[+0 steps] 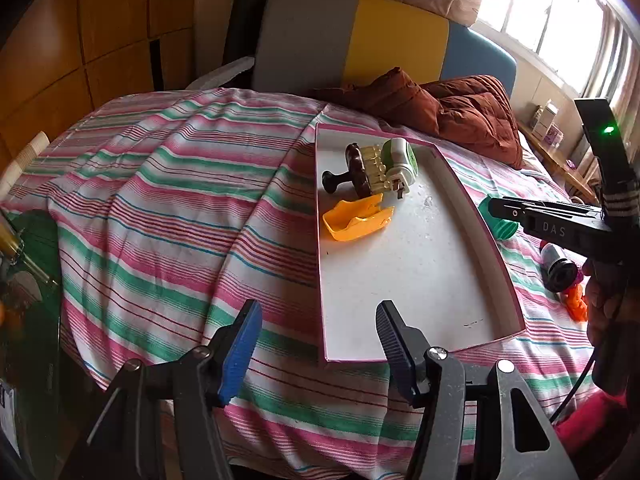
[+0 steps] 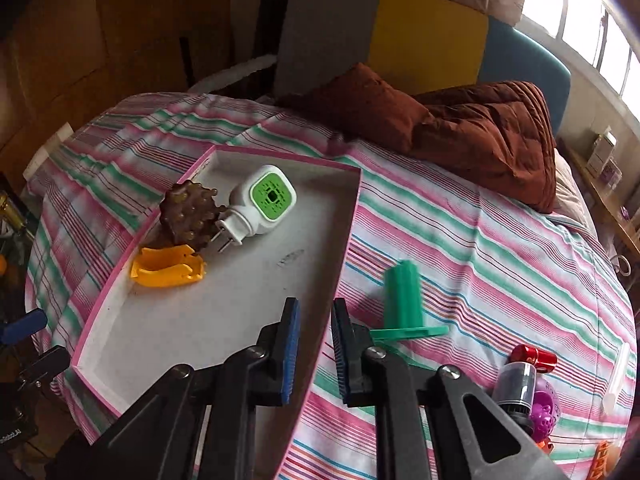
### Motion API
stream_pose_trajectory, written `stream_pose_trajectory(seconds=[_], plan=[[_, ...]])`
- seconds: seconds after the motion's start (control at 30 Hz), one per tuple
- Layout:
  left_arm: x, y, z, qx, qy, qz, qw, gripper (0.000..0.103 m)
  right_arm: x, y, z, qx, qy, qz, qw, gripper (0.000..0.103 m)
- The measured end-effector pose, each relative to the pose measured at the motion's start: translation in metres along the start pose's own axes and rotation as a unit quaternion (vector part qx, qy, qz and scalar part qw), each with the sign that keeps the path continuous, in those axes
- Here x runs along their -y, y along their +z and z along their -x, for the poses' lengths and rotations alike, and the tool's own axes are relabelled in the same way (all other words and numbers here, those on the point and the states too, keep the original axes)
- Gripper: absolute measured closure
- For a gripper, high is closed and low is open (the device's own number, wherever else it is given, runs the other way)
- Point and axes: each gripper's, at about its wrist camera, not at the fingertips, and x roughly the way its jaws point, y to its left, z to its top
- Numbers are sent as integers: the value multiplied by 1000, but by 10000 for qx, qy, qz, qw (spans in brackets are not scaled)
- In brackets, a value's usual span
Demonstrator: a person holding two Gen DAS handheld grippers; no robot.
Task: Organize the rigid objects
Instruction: 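Carry the green spool toward the tray with the right tool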
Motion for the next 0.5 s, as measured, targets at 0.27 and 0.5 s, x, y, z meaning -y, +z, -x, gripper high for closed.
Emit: stream_pose_trajectory(seconds=[0.27, 0.5], plan=[[-2, 2, 1, 40, -86, 15, 10000, 43, 65, -6, -5, -200, -502, -924, 9943, 85], [5, 2, 0, 9, -148, -60, 9999, 43, 96, -16, -20, -461, -437, -1332, 9890, 62]])
